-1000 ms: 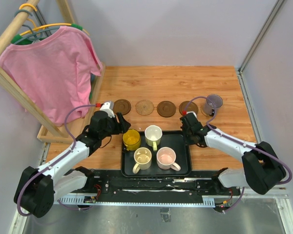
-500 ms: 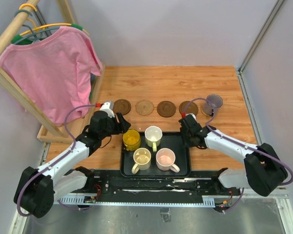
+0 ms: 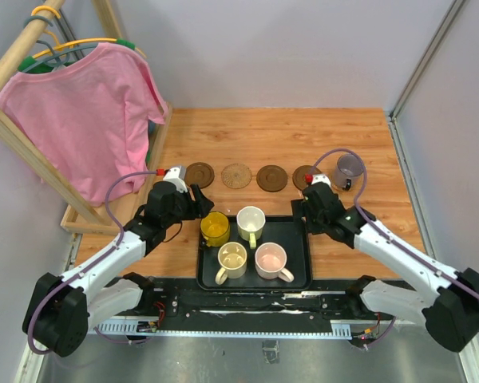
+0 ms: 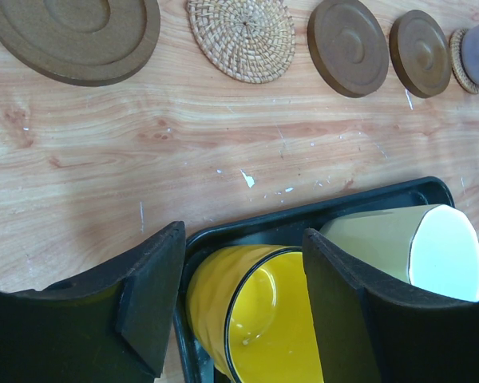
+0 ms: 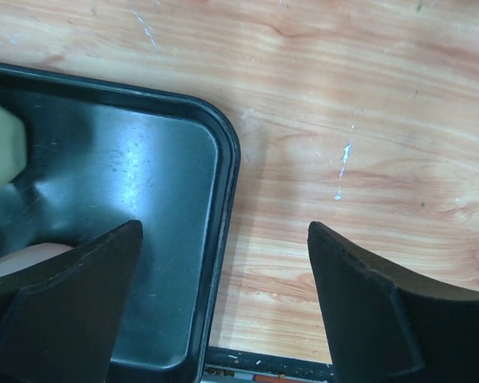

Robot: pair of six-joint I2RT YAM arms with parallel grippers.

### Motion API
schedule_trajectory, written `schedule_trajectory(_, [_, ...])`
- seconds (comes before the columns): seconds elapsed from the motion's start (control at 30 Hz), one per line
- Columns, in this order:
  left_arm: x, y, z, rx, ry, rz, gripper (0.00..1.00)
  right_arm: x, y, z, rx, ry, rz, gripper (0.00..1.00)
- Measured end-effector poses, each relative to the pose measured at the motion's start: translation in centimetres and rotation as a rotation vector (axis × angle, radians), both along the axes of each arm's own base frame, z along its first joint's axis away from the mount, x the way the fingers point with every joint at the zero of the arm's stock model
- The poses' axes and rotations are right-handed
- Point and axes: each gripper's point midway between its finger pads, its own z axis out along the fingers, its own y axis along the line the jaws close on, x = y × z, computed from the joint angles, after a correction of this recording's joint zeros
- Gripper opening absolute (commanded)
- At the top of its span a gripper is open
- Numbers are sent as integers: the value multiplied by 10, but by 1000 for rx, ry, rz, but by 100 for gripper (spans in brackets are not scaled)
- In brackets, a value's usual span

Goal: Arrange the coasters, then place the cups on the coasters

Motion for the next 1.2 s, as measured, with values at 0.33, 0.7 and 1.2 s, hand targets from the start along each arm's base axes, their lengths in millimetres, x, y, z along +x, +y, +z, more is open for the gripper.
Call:
schedule_trajectory(0.33, [0, 1, -1, 4, 2, 2, 66, -50, 26, 52, 193, -76, 240, 97])
schedule_trajectory(0.7, [-1, 5, 10, 0, -23, 20, 72, -115, 48, 35, 287, -14, 461, 98])
schedule_trajectory(1.2, [-1, 4, 11, -7, -22, 24, 76, -131, 57, -17, 56, 81, 515, 89])
